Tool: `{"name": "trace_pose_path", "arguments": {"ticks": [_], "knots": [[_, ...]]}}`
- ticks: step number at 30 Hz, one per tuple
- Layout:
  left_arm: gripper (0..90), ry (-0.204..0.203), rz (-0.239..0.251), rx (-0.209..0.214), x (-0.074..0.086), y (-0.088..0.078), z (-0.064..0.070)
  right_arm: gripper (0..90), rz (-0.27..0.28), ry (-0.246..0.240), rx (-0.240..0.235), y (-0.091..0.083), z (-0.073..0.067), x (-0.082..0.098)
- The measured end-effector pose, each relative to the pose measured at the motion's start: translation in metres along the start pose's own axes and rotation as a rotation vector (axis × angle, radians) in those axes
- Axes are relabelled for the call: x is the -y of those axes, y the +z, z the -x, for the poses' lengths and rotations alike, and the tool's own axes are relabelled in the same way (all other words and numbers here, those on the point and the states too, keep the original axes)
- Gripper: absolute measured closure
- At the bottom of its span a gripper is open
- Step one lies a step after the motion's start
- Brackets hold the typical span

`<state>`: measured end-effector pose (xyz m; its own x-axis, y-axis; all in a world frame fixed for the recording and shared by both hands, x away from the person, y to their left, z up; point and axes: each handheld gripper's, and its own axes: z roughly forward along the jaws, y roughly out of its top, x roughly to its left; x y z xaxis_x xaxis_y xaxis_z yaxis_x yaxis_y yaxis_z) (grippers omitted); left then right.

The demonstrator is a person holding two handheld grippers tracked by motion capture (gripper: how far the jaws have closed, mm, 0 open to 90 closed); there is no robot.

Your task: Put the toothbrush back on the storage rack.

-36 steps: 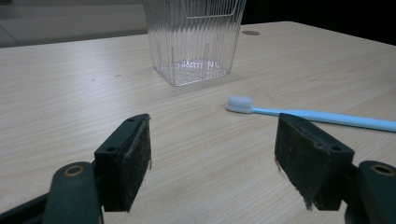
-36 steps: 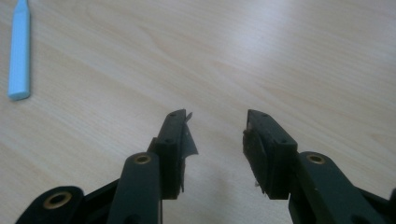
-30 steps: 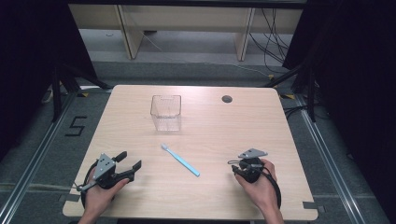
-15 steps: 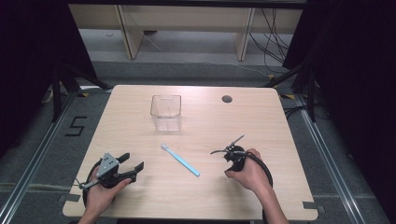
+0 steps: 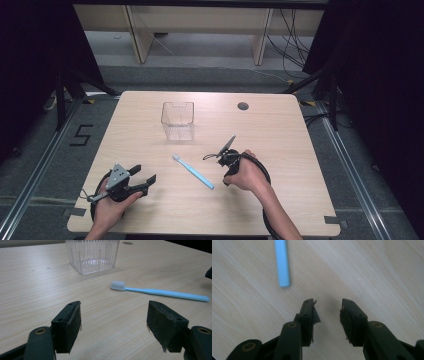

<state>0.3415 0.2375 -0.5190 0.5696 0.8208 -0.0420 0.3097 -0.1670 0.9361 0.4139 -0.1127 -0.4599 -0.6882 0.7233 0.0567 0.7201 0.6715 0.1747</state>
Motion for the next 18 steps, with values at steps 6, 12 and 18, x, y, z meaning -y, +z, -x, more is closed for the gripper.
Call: {"name": "trace_pose_path", "arguments": {"ticks": [6, 12, 18], "knots": [[27.2, -0.001, -0.004, 0.004, 0.000, 0.000, 0.001, 64.7, -0.051, 0.017, -0.003, 0.002, -0.012, -0.017], [27.2, -0.001, -0.004, 0.006, 0.001, 0.001, 0.002, 65.3, -0.077, -0.018, -0.009, 0.004, -0.021, -0.033], [27.2, -0.005, -0.006, 0.005, 0.001, 0.000, 0.002, 65.3, -0.105, -0.040, -0.017, 0.012, -0.031, -0.050]]}}
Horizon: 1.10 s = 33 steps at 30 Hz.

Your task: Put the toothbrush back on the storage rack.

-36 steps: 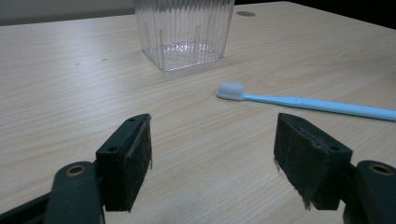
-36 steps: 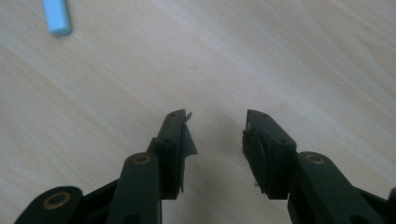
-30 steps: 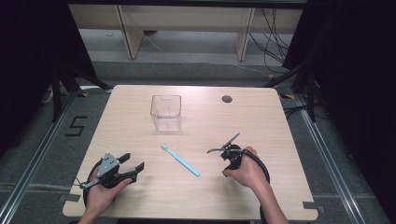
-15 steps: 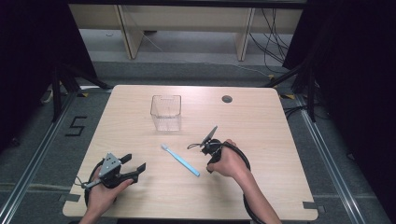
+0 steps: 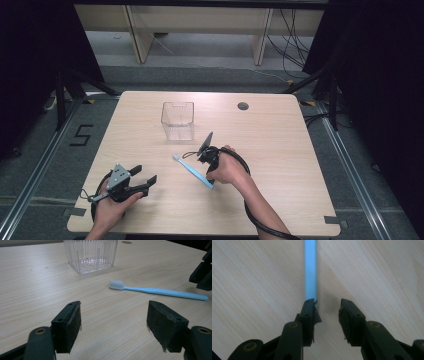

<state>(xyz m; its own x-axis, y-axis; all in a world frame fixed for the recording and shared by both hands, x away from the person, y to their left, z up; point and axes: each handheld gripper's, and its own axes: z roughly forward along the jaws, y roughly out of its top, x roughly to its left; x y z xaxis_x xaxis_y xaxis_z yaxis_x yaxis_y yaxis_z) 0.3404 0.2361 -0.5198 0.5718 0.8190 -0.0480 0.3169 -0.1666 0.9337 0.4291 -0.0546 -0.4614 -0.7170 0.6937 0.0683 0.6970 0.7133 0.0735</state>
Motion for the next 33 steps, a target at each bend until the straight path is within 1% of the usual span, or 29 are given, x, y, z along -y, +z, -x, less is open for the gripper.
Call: {"name": "trace_pose_path", "arguments": {"ticks": [1, 2, 3, 4, 5, 6, 7, 9, 11, 12, 13, 14, 15, 16, 17, 19, 20, 23, 24, 25, 26, 27, 28, 30, 31, 32, 33], "knots": [[27.2, 0.005, 0.003, 0.003, 0.000, 0.000, -0.001, 65.3, -0.001, -0.007, 0.003, 0.001, -0.001, -0.002], [27.2, 0.004, 0.003, 0.002, 0.000, 0.000, -0.001, 65.3, 0.008, -0.046, -0.007, 0.002, 0.000, -0.005], [27.2, 0.005, 0.002, 0.001, 0.000, 0.000, -0.001, 65.4, -0.008, 0.012, -0.021, 0.000, -0.006, -0.008], [27.2, 0.003, 0.003, 0.002, 0.000, 0.000, -0.001, 65.5, -0.006, -0.011, -0.022, 0.001, -0.006, -0.011], [27.2, 0.004, 0.002, 0.002, 0.000, 0.000, -0.001, 65.6, -0.008, 0.007, -0.027, 0.002, -0.008, -0.014], [27.2, 0.004, 0.002, 0.002, 0.000, 0.000, -0.001, 65.8, -0.009, 0.011, -0.023, 0.002, -0.009, -0.015], [27.2, 0.004, 0.002, 0.002, 0.000, 0.000, -0.001, 65.9, -0.014, 0.000, -0.026, 0.003, -0.009, -0.017], [27.2, 0.006, 0.003, 0.004, 0.000, 0.000, -0.001, 66.1, -0.022, 0.003, -0.033, 0.005, -0.011, -0.020], [27.2, 0.008, 0.001, 0.004, 0.001, 0.001, -0.001, 66.3, -0.033, -0.012, -0.028, 0.008, -0.011, -0.022], [27.2, 0.007, 0.002, 0.004, 0.000, 0.001, 0.000, 66.7, -0.042, 0.004, -0.025, 0.008, -0.013, -0.023], [27.2, 0.007, 0.003, 0.004, 0.000, 0.001, 0.000, 67.5, -0.033, -0.006, -0.038, 0.010, -0.012, -0.024], [27.2, 0.003, 0.008, 0.008, 0.001, 0.001, 0.000, 67.9, -0.037, -0.001, -0.033, 0.011, -0.013, -0.025], [27.2, -0.027, 0.006, 0.006, 0.001, 0.001, 0.002, 68.2, -0.047, 0.019, -0.040, 0.011, -0.014, -0.025], [27.2, 0.007, 0.004, 0.005, 0.000, 0.001, 0.000, 68.6, -0.040, 0.005, -0.026, 0.012, -0.014, -0.026], [27.2, 0.009, 0.006, 0.007, 0.000, 0.001, 0.000, 69.0, -0.043, 0.001, -0.033, 0.012, -0.013, -0.026], [27.2, 0.007, 0.003, 0.004, 0.000, 0.001, 0.000, 69.8, -0.047, 0.000, -0.031, 0.013, -0.013, -0.026], [27.2, 0.007, 0.003, 0.005, 0.000, 0.001, 0.000, 70.3, -0.046, 0.008, -0.023, 0.014, -0.014, -0.026], [27.2, 0.006, 0.003, 0.004, 0.000, 0.001, 0.000, 71.0, -0.056, -0.001, -0.035, 0.016, -0.014, -0.027], [27.2, 0.007, 0.002, 0.004, 0.000, 0.001, 0.000, 71.5, -0.065, 0.024, -0.023, 0.016, -0.016, -0.027], [27.2, 0.008, 0.003, 0.004, 0.000, 0.001, 0.000, 71.9, -0.066, 0.018, -0.032, 0.017, -0.016, -0.027], [27.2, 0.008, 0.003, 0.005, 0.000, 0.001, 0.000, 72.4, -0.067, 0.022, -0.028, 0.017, -0.017, -0.027], [27.2, 0.008, 0.003, 0.005, 0.000, 0.001, 0.000, 72.8, -0.062, 0.005, -0.025, 0.017, -0.016, -0.027], [27.2, 0.008, 0.004, 0.004, 0.000, 0.001, 0.001, 73.3, -0.064, 0.010, -0.024, 0.017, -0.017, -0.028], [27.2, 0.008, 0.003, 0.004, 0.000, 0.001, 0.000, 74.5, -0.068, 0.005, -0.011, 0.017, -0.018, -0.028], [27.2, 0.008, 0.003, 0.006, 0.000, 0.001, 0.000, 75.2, -0.061, -0.024, -0.005, 0.018, -0.017, -0.028], [27.2, 0.009, 0.003, 0.005, 0.000, 0.001, 0.000, 76.0, -0.057, -0.023, -0.026, 0.019, -0.017, -0.028], [27.2, 0.009, 0.003, 0.005, 0.000, 0.001, 0.000, 76.9, -0.066, -0.002, -0.006, 0.019, -0.019, -0.028]]}}
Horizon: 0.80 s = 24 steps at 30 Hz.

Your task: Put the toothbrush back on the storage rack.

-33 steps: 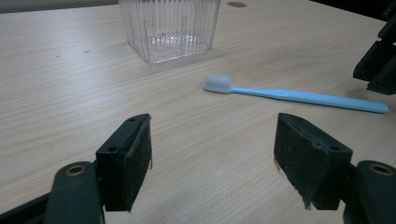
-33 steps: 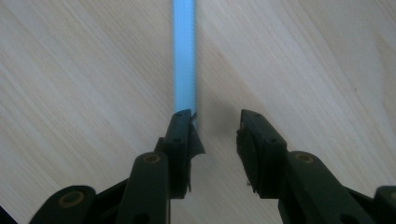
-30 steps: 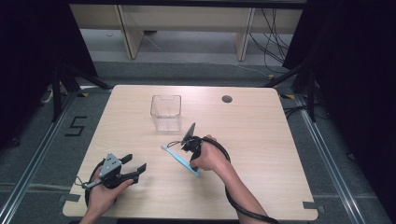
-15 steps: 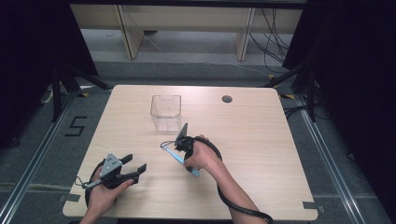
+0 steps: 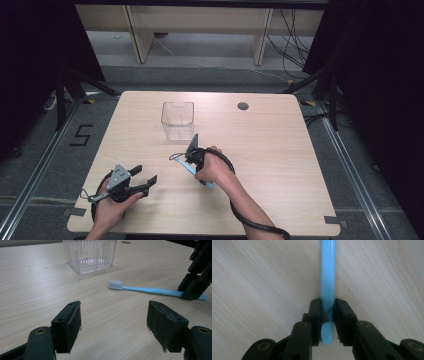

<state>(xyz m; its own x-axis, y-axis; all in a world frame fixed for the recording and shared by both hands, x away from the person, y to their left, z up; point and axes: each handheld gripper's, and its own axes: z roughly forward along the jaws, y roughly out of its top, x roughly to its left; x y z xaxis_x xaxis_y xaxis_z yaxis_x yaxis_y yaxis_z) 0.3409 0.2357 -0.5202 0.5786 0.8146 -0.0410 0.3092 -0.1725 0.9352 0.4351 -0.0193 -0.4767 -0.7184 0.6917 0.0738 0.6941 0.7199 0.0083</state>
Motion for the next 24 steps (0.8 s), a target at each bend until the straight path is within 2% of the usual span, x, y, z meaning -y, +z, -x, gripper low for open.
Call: {"name": "trace_pose_path", "arguments": {"ticks": [2, 3, 5, 7, 8, 10, 11, 13, 14, 15, 16, 17, 18, 20, 21, 22, 23, 24], "knots": [[27.2, -0.002, 0.000, 0.000, 0.000, 0.000, 0.000, 78.1, -0.010, 0.006, 0.013, -0.001, -0.002, 0.000], [27.2, -0.002, 0.000, 0.000, 0.000, 0.000, 0.000, 78.5, 0.001, 0.005, -0.011, 0.001, -0.001, 0.000], [27.2, -0.039, -0.001, 0.003, 0.001, 0.000, 0.003, 78.7, 0.010, 0.035, 0.017, 0.001, 0.000, 0.000], [27.2, -0.039, 0.000, 0.005, 0.001, 0.001, 0.003, 78.7, 0.009, 0.027, 0.002, 0.000, 0.001, 0.000], [27.2, -0.039, -0.001, 0.005, 0.001, 0.001, 0.003, 78.8, 0.009, 0.044, 0.009, 0.000, 0.000, 0.001], [27.2, -0.042, -0.001, 0.006, 0.001, 0.001, 0.004, 78.8, 0.014, 0.033, -0.001, 0.000, 0.001, 0.001], [27.2, -0.016, -0.001, 0.008, 0.001, 0.001, 0.002, 78.9, 0.019, 0.019, -0.003, 0.000, 0.002, 0.001], [27.2, -0.007, -0.004, 0.005, 0.001, 0.001, 0.001, 78.9, 0.025, 0.013, -0.015, 0.000, 0.003, 0.003], [27.2, -0.009, -0.003, 0.005, 0.000, 0.001, 0.001, 78.9, 0.036, 0.021, -0.014, -0.001, 0.003, 0.004], [27.2, -0.015, 0.001, 0.006, 0.000, 0.001, 0.001, 78.9, 0.040, 0.003, -0.006, -0.002, 0.005, 0.005], [27.2, -0.044, 0.000, 0.003, 0.001, 0.001, 0.003, 78.9, 0.052, -0.007, -0.010, -0.004, 0.006, 0.007], [27.3, -0.032, 0.003, 0.004, 0.000, 0.001, 0.002, 78.9, 0.059, 0.011, -0.018, -0.006, 0.005, 0.008], [27.3, -0.002, 0.001, 0.002, -0.001, 0.000, 0.000, 78.9, 0.072, 0.024, -0.013, -0.009, 0.004, 0.010], [27.4, -0.015, 0.005, 0.003, -0.001, 0.000, 0.000, 78.9, 0.099, -0.012, -0.012, -0.016, 0.005, 0.015], [27.5, -0.028, 0.004, 0.007, -0.001, 0.000, 0.001, 78.9, 0.108, -0.002, -0.020, -0.018, 0.005, 0.017], [27.6, -0.082, 0.010, 0.015, -0.001, 0.000, 0.003, 78.9, 0.120, -0.026, -0.016, -0.021, 0.006, 0.020], [27.6, -0.072, 0.009, 0.020, -0.001, 0.000, 0.003, 78.9, 0.150, -0.047, -0.014, -0.023, 0.008, 0.025], [27.6, -0.074, 0.008, 0.022, -0.002, 0.001, 0.004, 78.9, 0.160, -0.024, -0.024, -0.025, 0.007, 0.028]]}}
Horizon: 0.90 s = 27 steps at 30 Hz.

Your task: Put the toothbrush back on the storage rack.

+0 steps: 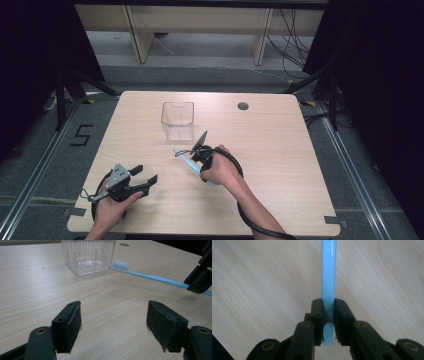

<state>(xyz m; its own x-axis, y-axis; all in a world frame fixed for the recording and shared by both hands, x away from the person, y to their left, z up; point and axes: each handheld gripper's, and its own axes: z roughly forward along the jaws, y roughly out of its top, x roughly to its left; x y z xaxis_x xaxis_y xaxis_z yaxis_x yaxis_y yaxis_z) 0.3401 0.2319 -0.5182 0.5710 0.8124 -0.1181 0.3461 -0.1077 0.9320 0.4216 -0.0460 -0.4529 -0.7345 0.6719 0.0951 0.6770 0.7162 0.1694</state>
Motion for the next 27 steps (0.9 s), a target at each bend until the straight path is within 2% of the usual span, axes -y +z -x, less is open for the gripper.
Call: {"name": "trace_pose_path", "arguments": {"ticks": [1, 2, 3, 4, 5, 8, 11, 12, 13, 14, 15, 16, 17, 18, 19, 21, 23, 24, 27], "knots": [[27.6, -0.008, 0.002, 0.005, -0.001, 0.001, 0.001, 78.9, 0.025, -0.020, 0.000, -0.002, 0.002, 0.004], [27.6, -0.014, 0.001, 0.011, -0.002, 0.001, 0.002, 78.9, 0.033, -0.004, 0.003, -0.004, 0.002, 0.009], [27.6, -0.019, 0.000, 0.019, -0.003, 0.002, 0.003, 78.9, 0.056, -0.008, -0.006, -0.006, 0.004, 0.013], [27.7, -0.022, -0.001, 0.028, -0.005, 0.003, 0.004, 78.9, 0.068, 0.026, -0.006, -0.009, 0.002, 0.017], [27.6, -0.023, -0.003, 0.034, -0.006, 0.004, 0.006, 78.9, 0.105, -0.006, 0.001, -0.009, 0.006, 0.022], [27.7, -0.028, -0.010, 0.052, -0.013, 0.007, 0.010, 78.9, 0.168, 0.032, -0.020, -0.011, 0.007, 0.035], [27.7, -0.029, 0.009, 0.079, -0.021, 0.012, 0.014, 79.0, 0.229, 0.009, -0.025, -0.012, 0.007, 0.043], [27.8, -0.028, 0.002, 0.078, -0.026, 0.011, 0.015, 79.0, 0.257, 0.003, -0.026, -0.012, 0.006, 0.045], [27.9, -0.035, 0.013, 0.093, -0.030, 0.013, 0.016, 78.9, 0.278, 0.027, -0.018, -0.013, 0.004, 0.049], [28.0, -0.032, 0.014, 0.096, -0.033, 0.013, 0.017, 79.0, 0.306, 0.018, -0.021, -0.013, 0.004, 0.052], [28.1, -0.030, 0.016, 0.106, -0.037, 0.015, 0.019, 79.0, 0.318, 0.030, -0.024, -0.013, 0.002, 0.053], [28.3, -0.028, 0.014, 0.114, -0.039, 0.016, 0.020, 79.0, 0.359, 0.020, -0.013, -0.014, 0.003, 0.056], [28.4, -0.025, 0.014, 0.128, -0.044, 0.018, 0.022, 78.9, 0.375, 0.022, -0.009, -0.014, 0.002, 0.058], [28.5, -0.025, 0.016, 0.139, -0.047, 0.020, 0.024, 78.9, 0.389, 0.058, -0.006, -0.016, -0.002, 0.060], [28.6, -0.022, 0.017, 0.149, -0.050, 0.021, 0.025, 79.0, 0.424, 0.035, -0.001, -0.015, -0.001, 0.061], [28.7, -0.016, 0.027, 0.169, -0.057, 0.025, 0.029, 79.0, 0.475, 0.026, 0.005, -0.014, -0.004, 0.064], [29.0, -0.015, 0.033, 0.187, -0.064, 0.030, 0.033, 78.9, 0.530, -0.007, 0.013, -0.011, -0.005, 0.065], [29.2, -0.015, 0.035, 0.199, -0.068, 0.032, 0.035, 79.0, 0.540, 0.004, 0.010, -0.010, -0.006, 0.066], [30.6, -0.019, 0.050, 0.229, -0.076, 0.039, 0.039, 79.0, 0.623, 0.018, 0.022, -0.006, -0.009, 0.067]]}}
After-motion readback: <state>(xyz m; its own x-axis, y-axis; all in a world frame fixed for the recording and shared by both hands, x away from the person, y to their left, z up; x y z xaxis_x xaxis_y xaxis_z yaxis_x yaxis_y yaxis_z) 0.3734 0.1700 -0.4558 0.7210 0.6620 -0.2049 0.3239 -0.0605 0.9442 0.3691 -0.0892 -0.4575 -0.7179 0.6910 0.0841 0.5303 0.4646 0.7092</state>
